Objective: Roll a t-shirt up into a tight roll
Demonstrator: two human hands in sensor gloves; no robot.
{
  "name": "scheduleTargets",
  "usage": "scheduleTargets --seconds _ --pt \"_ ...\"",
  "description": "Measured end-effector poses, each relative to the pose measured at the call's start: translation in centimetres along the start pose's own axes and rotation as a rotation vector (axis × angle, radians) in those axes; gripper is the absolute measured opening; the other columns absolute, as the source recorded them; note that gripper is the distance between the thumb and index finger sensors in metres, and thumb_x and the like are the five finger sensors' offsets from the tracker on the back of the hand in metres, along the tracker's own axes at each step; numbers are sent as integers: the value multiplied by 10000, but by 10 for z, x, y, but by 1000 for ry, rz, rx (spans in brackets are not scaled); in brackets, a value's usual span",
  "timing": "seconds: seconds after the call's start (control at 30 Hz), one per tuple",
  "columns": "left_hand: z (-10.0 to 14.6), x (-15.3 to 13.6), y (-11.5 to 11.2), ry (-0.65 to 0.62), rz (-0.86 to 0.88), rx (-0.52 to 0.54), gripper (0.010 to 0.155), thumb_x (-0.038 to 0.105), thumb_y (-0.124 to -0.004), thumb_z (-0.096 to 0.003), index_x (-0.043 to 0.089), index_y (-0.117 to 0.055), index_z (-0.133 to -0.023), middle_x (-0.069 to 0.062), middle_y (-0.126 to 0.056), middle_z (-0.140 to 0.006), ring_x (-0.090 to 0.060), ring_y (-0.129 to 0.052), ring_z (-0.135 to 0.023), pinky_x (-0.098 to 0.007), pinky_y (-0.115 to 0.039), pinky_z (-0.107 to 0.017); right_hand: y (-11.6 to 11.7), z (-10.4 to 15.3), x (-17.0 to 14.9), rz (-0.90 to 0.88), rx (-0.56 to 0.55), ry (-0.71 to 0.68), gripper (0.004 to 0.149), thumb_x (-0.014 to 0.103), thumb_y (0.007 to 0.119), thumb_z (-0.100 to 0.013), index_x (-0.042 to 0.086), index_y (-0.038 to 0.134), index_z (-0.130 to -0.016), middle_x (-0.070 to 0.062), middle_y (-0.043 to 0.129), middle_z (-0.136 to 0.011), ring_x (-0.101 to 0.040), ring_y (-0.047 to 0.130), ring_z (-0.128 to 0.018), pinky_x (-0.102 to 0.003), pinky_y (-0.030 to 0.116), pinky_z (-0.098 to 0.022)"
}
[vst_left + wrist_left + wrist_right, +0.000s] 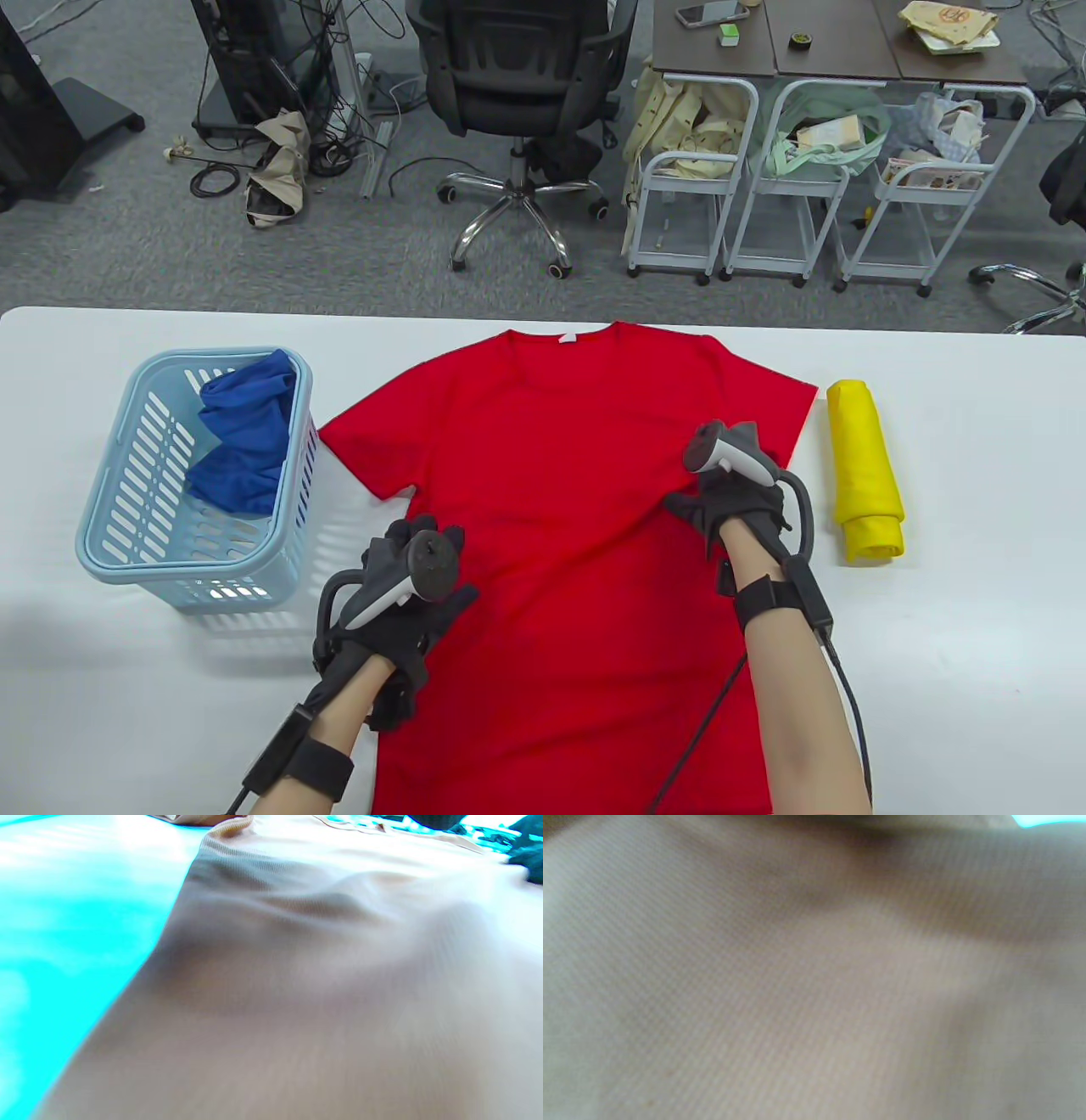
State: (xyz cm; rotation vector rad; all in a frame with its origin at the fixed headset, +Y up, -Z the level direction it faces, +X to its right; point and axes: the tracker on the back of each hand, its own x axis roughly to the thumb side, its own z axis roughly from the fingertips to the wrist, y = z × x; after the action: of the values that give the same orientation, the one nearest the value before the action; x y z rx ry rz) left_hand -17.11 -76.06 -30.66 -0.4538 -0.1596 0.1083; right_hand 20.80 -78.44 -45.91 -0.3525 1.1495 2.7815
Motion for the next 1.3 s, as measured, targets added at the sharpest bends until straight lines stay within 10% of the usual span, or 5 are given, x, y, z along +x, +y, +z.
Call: scheduleTargets --seconds 0.33,0.6,0.77,1.3 --pt "-13 6 -24 2 -140 -133 737 644 -424 -517 366 -102 -1119 -61 -47 -1222 -388 -118 -1135 -647 -279 -794 -3 27 1 38 -94 -74 784 560 423 -617 212 -76 -1112 -156 -132 -1131 -471 -77 -1047 -606 200 -749" --pt "-12 0 -13 -3 -111 -107 735 629 -411 -521 348 -107 -1128 -87 -52 -1222 -399 -131 -1135 -643 -303 -796 68 121 34 300 -91 -309 850 620 513 -590 178 71 -1166 -207 56 -1183 -527 123 -1081 -624 340 -738" --pt "-14 -10 19 82 -61 -9 671 367 -559 -581 296 -199 -1142 -96 -124 -1233 -404 -202 -1145 -643 -353 -799 98 146 16 344 -126 -270 875 627 545 -581 175 79 -1166 -214 65 -1183 -538 141 -1079 -626 359 -735" --pt "-123 -37 49 306 -75 -101 663 277 -502 -576 360 -88 -1087 40 -106 -1209 -327 -259 -1157 -622 -375 -802 105 135 -51 231 -93 -99 814 538 552 -610 194 41 -1142 -191 21 -1169 -517 80 -1067 -613 318 -743"
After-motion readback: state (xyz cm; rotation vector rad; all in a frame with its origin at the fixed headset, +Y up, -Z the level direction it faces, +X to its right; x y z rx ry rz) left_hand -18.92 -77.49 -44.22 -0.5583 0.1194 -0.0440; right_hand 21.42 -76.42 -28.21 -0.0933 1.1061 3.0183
